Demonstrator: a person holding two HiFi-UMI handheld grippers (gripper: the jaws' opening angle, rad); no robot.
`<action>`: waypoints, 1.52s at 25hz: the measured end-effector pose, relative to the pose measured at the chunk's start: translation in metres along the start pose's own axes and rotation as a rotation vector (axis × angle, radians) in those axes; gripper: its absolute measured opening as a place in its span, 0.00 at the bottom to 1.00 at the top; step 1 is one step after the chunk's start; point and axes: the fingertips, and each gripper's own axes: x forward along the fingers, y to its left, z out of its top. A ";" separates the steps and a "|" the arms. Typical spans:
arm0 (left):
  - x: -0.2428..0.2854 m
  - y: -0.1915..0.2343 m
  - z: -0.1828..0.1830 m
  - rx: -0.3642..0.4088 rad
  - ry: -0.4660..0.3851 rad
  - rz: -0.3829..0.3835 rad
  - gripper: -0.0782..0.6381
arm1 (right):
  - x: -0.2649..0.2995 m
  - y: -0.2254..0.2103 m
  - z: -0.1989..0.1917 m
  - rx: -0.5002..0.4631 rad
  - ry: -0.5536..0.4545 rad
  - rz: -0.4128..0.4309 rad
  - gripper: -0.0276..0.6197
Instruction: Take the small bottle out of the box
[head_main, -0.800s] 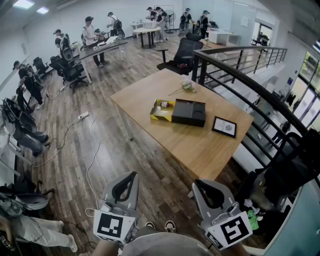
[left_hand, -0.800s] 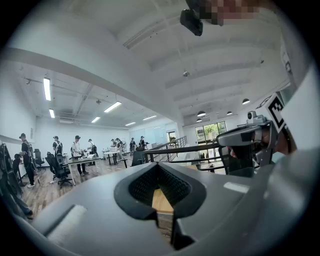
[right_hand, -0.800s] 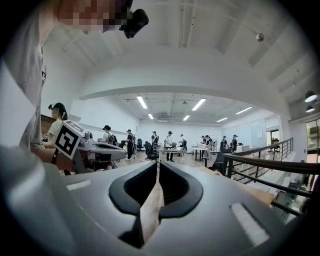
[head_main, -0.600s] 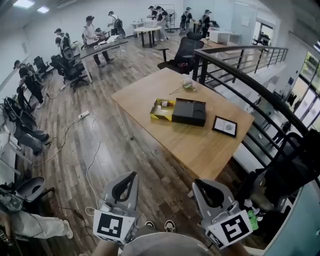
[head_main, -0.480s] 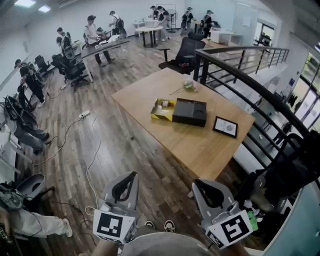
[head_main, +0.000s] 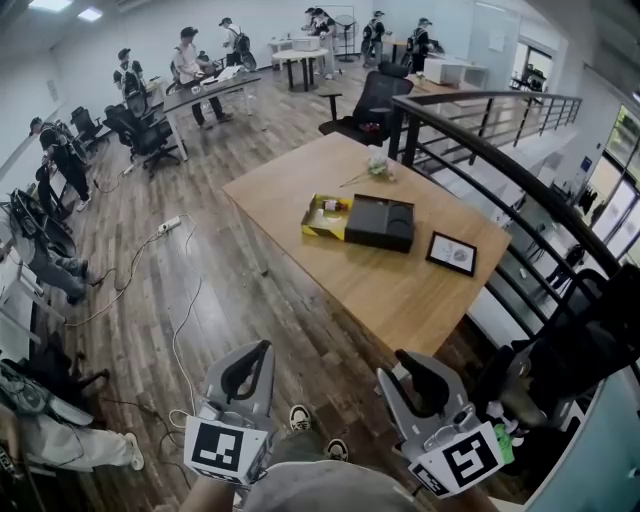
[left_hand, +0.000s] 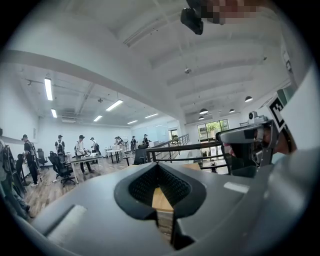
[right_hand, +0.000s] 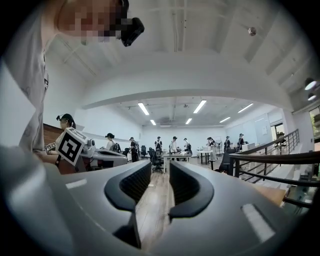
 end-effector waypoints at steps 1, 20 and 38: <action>0.001 0.001 0.001 0.002 0.000 0.002 0.11 | 0.000 -0.002 0.004 0.008 -0.021 -0.006 0.24; 0.090 0.082 0.000 0.002 -0.001 -0.007 0.11 | 0.120 -0.050 -0.021 0.017 0.058 0.012 0.32; 0.256 0.264 -0.032 0.027 0.053 -0.069 0.11 | 0.367 -0.151 -0.099 0.019 0.308 -0.062 0.32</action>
